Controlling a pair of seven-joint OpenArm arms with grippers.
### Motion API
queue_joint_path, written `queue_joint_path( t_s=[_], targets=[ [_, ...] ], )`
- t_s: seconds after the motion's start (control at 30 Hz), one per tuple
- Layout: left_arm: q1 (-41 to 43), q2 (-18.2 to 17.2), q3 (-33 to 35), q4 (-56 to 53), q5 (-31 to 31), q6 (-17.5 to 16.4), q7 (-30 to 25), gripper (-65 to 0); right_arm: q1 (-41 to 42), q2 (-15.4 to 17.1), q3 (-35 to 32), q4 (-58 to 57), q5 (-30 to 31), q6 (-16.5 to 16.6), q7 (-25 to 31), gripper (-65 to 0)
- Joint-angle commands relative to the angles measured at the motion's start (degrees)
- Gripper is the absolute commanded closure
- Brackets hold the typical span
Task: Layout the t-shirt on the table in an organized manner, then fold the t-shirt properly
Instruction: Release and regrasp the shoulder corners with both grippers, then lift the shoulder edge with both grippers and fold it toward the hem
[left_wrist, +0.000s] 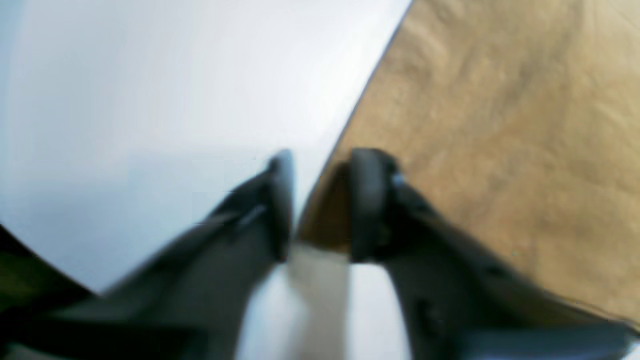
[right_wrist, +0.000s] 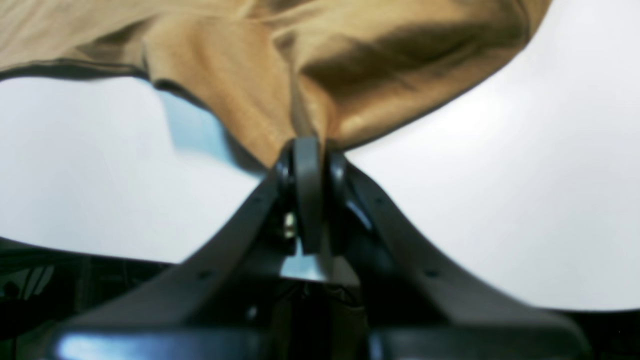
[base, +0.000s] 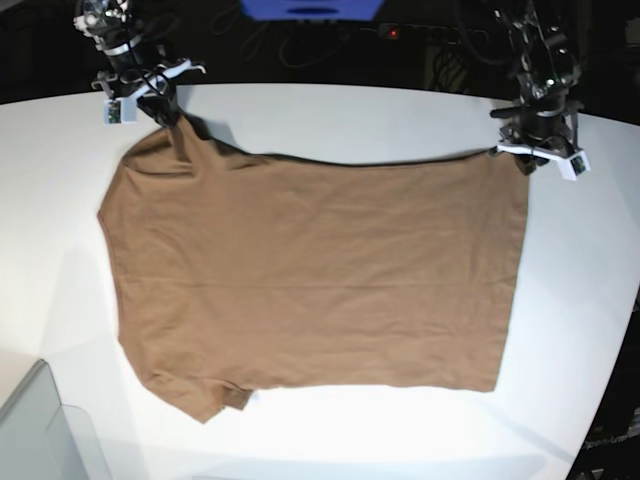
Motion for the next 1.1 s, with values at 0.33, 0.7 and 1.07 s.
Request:
queue_joint_path(
  t_s=[0.33,0.7,1.07],
  targets=[
    [0.30,-0.22,-0.26,4.40,-0.57,-0.14,0.90,0.0,-0.15,-0.12,0.12,7.54,-0.05,0.42,-0.43,0.0],
    [-0.49,-0.22,-0.08,12.23,-0.66,-0.14,0.90,0.0,3.81,0.06,0.21,12.55,3.47,0.42,-0.96,0.0],
    [-9.55,-0.93,0.36,9.77,-0.49,-0.06,0.99,0.0,14.45,1.20,0.39,9.21,3.29,0.42,-1.14,0.0]
  ],
)
